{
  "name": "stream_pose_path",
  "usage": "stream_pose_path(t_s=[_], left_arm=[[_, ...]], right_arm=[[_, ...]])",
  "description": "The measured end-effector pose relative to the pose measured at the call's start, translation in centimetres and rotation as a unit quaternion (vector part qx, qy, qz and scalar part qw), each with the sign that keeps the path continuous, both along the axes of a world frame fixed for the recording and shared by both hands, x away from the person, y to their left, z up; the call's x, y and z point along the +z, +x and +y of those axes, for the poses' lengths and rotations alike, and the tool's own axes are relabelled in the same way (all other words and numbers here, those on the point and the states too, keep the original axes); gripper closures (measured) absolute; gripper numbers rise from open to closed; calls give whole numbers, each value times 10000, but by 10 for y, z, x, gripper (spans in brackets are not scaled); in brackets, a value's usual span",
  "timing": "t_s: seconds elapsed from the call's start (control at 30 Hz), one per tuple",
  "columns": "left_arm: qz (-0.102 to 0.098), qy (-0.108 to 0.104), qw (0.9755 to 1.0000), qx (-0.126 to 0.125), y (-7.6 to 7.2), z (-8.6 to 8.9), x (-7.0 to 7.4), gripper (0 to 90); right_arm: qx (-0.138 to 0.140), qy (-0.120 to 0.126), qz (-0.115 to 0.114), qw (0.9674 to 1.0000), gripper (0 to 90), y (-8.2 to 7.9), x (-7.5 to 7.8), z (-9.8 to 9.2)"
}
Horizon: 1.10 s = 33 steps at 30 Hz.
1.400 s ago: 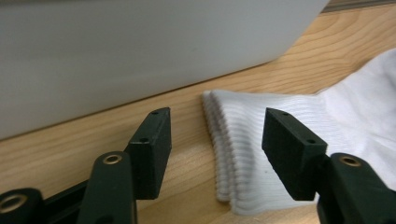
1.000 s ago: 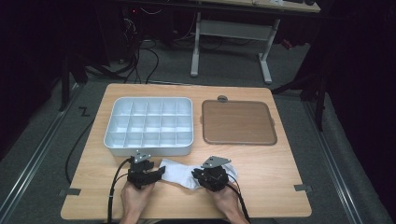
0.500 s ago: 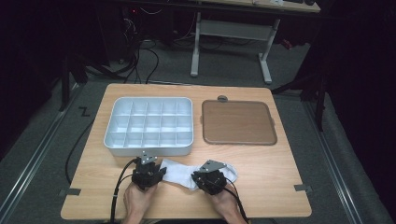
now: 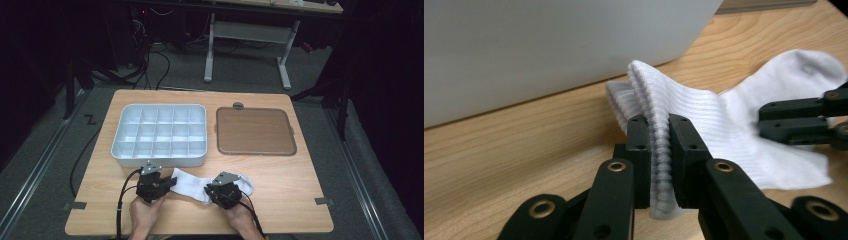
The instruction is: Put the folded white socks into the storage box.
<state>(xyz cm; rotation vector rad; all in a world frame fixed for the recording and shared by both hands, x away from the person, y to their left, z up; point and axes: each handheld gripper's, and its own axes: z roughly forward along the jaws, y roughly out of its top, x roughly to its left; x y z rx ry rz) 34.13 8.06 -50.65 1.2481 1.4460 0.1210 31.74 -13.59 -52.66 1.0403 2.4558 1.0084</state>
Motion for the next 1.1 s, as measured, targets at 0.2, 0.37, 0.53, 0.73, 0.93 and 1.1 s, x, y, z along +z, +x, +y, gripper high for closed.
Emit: stream_pose_path(t_s=[0.2,0.37,0.53,0.73,0.93,1.1], left_arm=[[-89,-228,9996,-165,1,-2,20,809],[-193,-342,9989,-254,0,-5,33,809],[-247,-376,9985,-301,3,-7,39,809],[-321,-425,9981,-310,3,-7,42,809],[-443,-457,9965,-533,-2,-16,49,810],[-483,-429,9956,-686,-4,-25,53,810]], right_arm=[[60,-2,17,10000,819,1,0,3],[119,-20,31,9999,816,1,1,7],[249,-85,25,9997,815,3,1,14],[343,63,103,9993,813,6,0,18],[404,68,79,9991,812,7,-1,26],[474,97,109,9988,813,8,-1,36]])
